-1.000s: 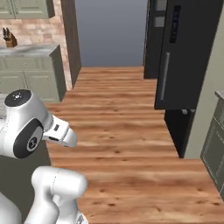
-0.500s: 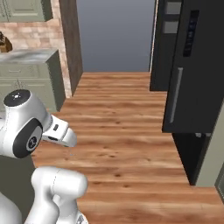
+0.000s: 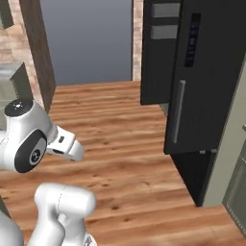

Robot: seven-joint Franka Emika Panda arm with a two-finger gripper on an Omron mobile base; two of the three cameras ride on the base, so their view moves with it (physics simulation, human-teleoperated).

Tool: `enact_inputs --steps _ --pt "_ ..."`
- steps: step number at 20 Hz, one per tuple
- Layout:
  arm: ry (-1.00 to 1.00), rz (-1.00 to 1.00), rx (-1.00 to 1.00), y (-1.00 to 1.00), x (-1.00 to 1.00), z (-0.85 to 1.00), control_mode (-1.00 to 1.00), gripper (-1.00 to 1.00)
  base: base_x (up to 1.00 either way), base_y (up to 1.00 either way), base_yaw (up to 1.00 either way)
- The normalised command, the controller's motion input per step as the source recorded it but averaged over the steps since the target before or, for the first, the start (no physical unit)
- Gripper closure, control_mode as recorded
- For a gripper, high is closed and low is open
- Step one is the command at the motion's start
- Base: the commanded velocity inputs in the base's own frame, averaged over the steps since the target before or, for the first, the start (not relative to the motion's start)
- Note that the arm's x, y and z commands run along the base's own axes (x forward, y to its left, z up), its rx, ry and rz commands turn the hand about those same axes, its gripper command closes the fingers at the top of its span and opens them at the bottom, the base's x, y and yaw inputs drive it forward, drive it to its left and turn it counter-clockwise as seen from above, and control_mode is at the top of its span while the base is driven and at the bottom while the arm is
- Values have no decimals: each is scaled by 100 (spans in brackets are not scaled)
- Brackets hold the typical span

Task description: Open the fridge, grab two sodas, and place both sodas inside the bowl with ice on the dining counter.

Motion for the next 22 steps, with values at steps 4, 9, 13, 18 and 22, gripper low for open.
enact_inputs --steps 4,9,13,18,22 --pt "0 0 0 0 0 0 100 -100 35 56 -40" --pt "0 0 0 0 0 0 100 -100 50 60 -38" --pt "0 0 0 0 0 0 100 -100 58 54 -37" --pt "0 0 0 0 0 0 100 -100 53 51 -40" --pt "0 0 0 0 0 0 100 -100 52 50 -42"
